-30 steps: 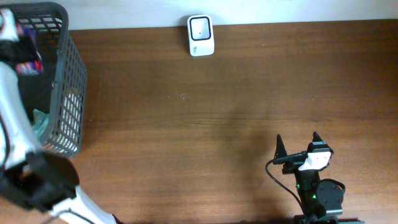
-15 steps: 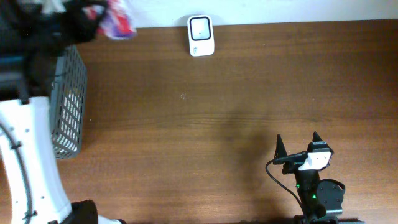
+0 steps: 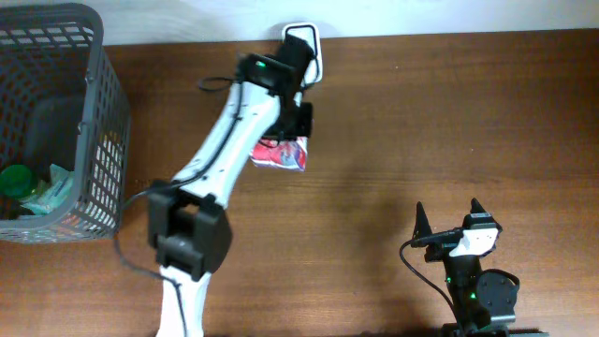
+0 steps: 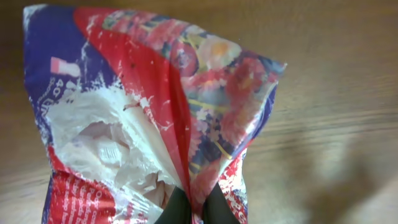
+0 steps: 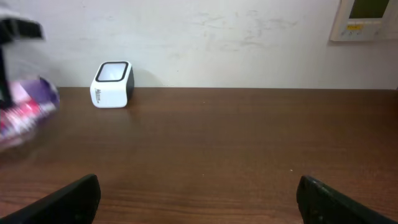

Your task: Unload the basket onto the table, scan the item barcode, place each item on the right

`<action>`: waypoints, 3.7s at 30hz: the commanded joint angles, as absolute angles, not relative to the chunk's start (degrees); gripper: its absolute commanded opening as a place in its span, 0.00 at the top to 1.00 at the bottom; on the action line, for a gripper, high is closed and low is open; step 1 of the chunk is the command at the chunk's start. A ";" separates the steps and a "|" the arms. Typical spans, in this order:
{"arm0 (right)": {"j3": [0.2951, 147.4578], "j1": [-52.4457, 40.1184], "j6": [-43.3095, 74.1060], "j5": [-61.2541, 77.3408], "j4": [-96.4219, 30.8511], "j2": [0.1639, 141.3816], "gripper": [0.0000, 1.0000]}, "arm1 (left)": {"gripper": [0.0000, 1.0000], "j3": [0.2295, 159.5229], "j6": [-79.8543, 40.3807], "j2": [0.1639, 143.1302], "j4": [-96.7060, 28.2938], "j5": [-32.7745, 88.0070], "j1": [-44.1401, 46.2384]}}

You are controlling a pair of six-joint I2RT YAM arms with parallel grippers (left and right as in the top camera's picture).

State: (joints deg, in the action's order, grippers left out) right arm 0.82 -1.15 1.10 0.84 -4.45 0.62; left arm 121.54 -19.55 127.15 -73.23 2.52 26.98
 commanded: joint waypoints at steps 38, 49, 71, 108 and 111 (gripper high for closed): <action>0.32 -0.78 0.91 0.36 -4.51 0.30 0.01 | 0.56 95.96 4.82 130.89 -49.52 40.71 8.99; 0.32 -0.78 0.91 0.36 -4.51 0.30 0.01 | 1.00 132.09 -2.04 130.19 -76.55 -3.86 11.90; 0.32 -0.78 0.93 0.36 -4.51 0.30 0.01 | 0.41 118.61 -17.06 130.26 -73.25 -10.50 43.33; 0.32 -0.78 0.91 0.36 -4.51 0.30 0.01 | 0.31 133.84 -8.01 129.25 -75.90 2.81 11.84; 0.32 -0.78 0.91 0.36 -4.51 0.30 0.01 | 0.25 151.59 -8.01 128.62 -81.41 2.70 11.57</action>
State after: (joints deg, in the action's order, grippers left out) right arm 0.82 -1.15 1.06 0.86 -4.45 0.62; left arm 138.80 -8.71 130.69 -78.87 2.70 11.49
